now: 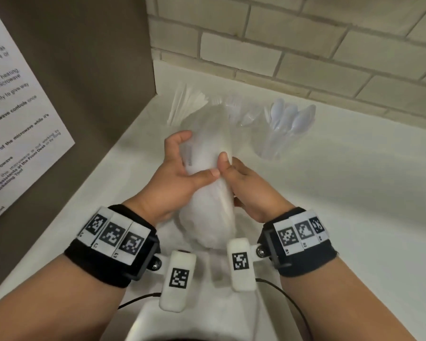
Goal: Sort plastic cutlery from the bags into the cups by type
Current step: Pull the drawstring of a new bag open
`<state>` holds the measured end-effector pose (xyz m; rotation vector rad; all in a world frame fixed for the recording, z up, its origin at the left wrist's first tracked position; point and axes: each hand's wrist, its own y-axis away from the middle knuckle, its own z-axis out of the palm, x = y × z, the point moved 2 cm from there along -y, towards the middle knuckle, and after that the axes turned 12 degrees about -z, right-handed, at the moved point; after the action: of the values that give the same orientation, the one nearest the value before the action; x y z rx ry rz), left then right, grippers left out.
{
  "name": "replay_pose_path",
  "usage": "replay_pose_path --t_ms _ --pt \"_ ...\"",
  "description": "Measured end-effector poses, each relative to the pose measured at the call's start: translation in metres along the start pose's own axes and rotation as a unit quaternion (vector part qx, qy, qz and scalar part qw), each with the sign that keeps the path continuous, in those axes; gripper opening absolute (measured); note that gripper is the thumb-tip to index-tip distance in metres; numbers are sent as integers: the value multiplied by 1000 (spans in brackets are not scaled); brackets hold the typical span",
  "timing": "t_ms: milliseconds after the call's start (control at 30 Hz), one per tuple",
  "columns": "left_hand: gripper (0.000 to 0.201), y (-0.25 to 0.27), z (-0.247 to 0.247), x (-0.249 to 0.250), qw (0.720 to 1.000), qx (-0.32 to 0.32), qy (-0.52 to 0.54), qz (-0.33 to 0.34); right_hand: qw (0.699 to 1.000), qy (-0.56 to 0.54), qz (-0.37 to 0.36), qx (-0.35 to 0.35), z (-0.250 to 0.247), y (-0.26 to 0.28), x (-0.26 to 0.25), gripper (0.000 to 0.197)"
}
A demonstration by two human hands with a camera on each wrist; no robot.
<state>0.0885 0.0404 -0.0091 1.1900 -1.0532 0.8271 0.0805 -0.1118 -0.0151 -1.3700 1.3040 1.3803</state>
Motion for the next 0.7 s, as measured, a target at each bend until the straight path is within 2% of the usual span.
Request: replay_pose_path --t_ms 100,200,267,300,333,400,433,467,533,600,700 --pt "86 2 2 -8 995 -34 91 33 990 -132 -42 -12 3 0 -2 62" --pt "86 2 -3 -7 993 -65 75 62 988 -100 -115 -1 -1 2 -10 63" --pt "79 1 -9 -3 991 -66 87 75 984 12 -180 5 -8 2 -20 69" --pt "77 1 -14 -1 989 -54 118 76 972 101 -211 7 -11 1 -23 74" --pt "77 0 -21 1 984 -37 153 78 948 215 -234 8 -14 0 -25 80" --pt "85 -2 -36 3 981 6 171 90 873 430 -231 4 -13 1 -27 91" --pt "84 -2 -42 4 987 32 129 94 848 485 -214 -7 -11 4 -25 96" --pt "79 -1 -47 5 992 56 57 96 846 495 -199 -27 -8 6 -22 100" --pt "62 0 -56 4 987 91 -107 82 875 444 -180 -64 -3 11 -16 100" --pt "41 -1 -64 1 968 112 -211 76 900 402 -161 -54 -4 11 -12 83" --pt "15 0 -71 -1 948 113 -289 75 884 438 -164 -3 -6 10 -12 41"
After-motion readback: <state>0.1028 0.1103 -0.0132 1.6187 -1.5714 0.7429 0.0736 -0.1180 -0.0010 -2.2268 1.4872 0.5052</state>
